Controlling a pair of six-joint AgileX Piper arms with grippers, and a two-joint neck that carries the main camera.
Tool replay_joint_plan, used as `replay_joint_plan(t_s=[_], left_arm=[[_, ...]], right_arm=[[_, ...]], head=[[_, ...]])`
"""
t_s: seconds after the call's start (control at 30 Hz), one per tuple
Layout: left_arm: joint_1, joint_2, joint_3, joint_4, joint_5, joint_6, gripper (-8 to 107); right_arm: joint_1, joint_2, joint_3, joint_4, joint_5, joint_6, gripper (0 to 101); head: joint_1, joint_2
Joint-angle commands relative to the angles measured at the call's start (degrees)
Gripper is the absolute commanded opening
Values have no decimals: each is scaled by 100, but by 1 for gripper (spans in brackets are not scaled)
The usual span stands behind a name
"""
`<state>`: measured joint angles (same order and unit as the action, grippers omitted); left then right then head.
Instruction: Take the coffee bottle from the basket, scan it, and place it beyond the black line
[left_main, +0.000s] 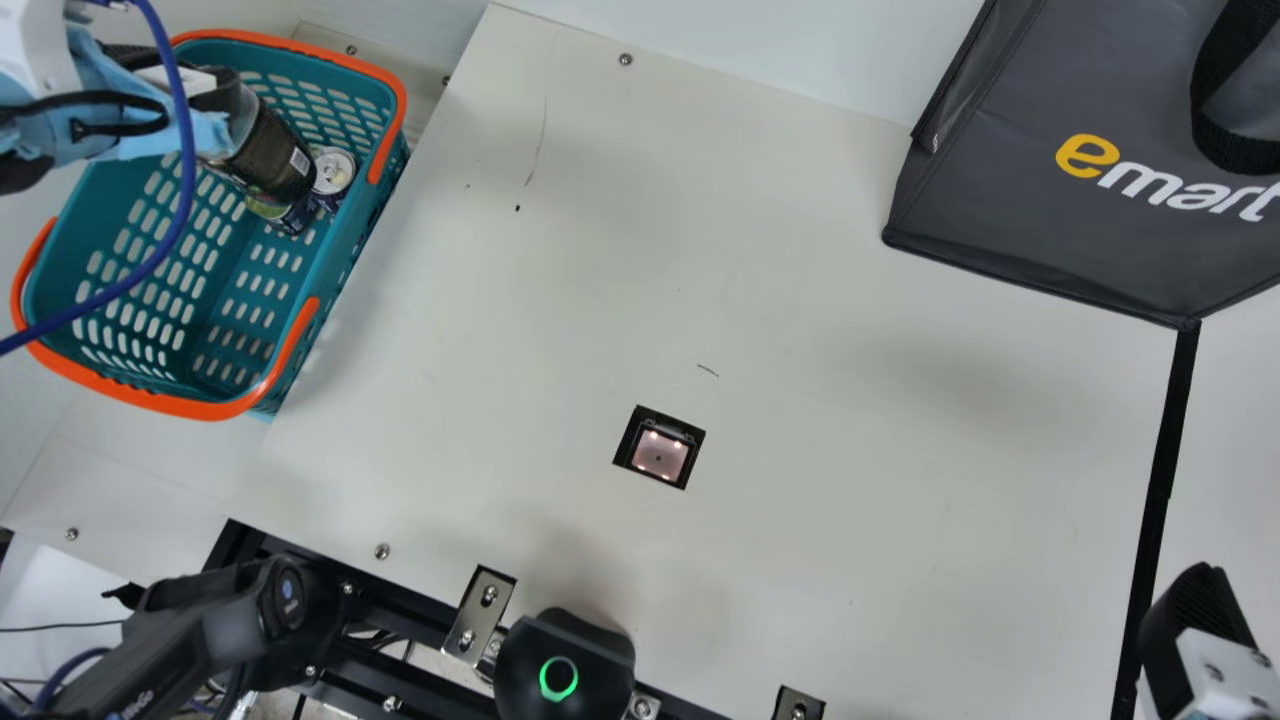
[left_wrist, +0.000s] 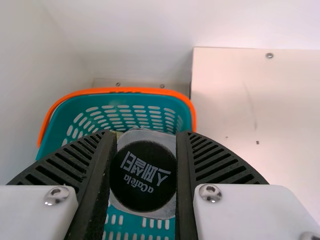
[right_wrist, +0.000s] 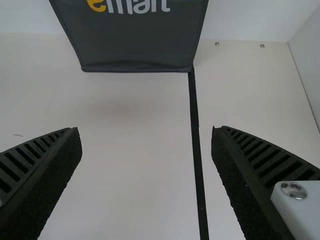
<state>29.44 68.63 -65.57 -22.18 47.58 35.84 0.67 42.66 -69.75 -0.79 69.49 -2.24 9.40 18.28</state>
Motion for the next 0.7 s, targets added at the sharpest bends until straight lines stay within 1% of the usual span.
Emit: replay_joint_plan(t_s=[0.0, 0.27, 0.67], left_arm=[[-88, -28, -23, 3, 47, -61, 10], [-546, -202, -28, 84, 203, -312, 10], [-1507, -435, 134, 298, 251, -764, 10]], right_arm=[[0, 0, 0, 0, 0, 0, 91], [0, 0, 0, 0, 0, 0, 91], [0, 0, 0, 0, -3, 0, 91]], head=[[-148, 14], [-148, 14], [-148, 14]])
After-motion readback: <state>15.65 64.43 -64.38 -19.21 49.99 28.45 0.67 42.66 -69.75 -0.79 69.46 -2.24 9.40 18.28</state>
